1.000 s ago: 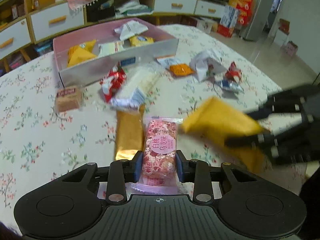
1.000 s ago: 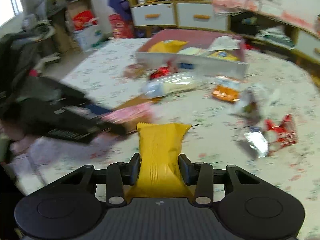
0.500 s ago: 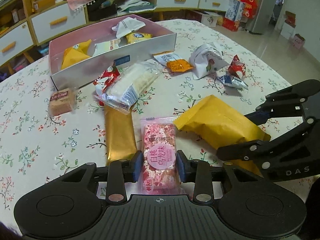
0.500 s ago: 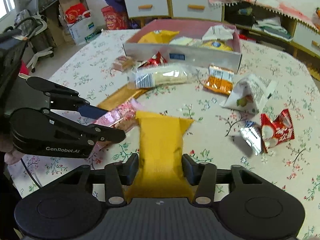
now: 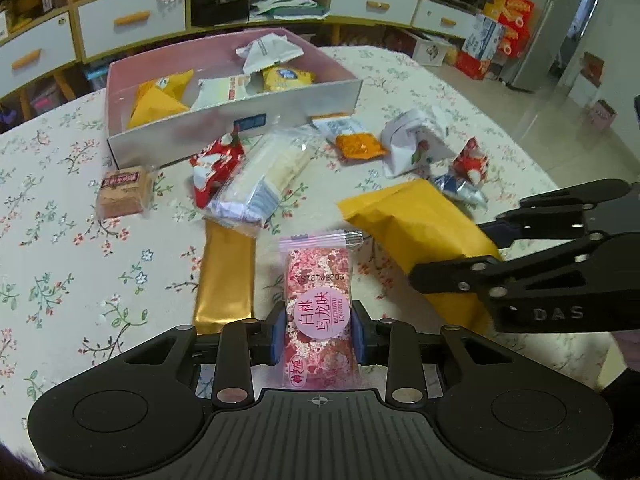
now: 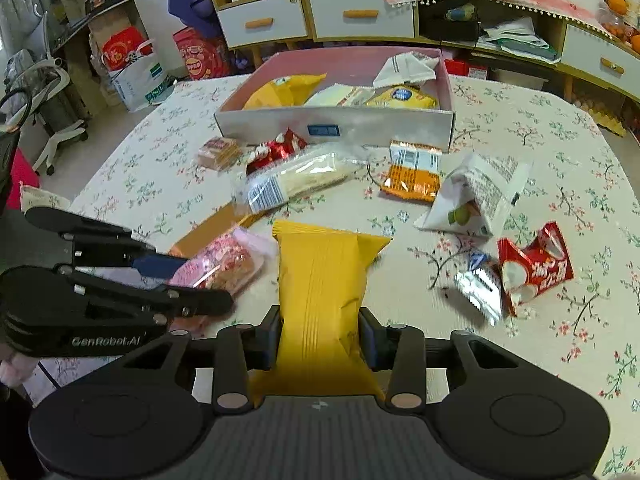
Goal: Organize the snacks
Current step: 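Carry the pink bag and yellow bag into the box and release both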
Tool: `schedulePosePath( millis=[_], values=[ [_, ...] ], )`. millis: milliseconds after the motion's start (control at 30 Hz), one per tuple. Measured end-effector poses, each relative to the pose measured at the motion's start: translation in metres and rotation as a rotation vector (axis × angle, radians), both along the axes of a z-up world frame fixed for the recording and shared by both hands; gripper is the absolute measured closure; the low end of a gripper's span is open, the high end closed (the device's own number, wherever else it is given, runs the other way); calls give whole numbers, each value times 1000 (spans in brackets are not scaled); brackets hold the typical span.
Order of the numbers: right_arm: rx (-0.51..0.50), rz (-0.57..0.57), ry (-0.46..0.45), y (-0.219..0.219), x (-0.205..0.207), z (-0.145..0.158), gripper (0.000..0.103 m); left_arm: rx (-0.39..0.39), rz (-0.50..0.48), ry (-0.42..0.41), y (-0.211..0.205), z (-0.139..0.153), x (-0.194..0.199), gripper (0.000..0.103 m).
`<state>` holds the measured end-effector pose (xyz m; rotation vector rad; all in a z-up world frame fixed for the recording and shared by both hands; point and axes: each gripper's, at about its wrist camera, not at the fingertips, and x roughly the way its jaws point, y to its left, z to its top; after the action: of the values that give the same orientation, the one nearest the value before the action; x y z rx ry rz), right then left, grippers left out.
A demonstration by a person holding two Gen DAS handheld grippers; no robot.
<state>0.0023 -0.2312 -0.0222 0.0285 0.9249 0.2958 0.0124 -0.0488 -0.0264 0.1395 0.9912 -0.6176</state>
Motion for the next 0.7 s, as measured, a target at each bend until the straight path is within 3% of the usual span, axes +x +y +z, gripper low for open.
schedulePosePath(
  millis=[233, 400, 500, 700],
  values=[
    [29, -37, -39, -5, 22, 21, 94, -43, 49, -40, 0, 22, 16, 74],
    [149, -112, -42, -16, 47, 36, 94, -70, 115, -58, 7, 35, 35, 74],
    [167, -130, -61, -15, 61, 43, 94, -81, 153, -67, 11, 43, 51, 74],
    [223, -160, -85, -14, 97, 50, 94, -59, 211, -98, 17, 52, 91, 74]
  ],
)
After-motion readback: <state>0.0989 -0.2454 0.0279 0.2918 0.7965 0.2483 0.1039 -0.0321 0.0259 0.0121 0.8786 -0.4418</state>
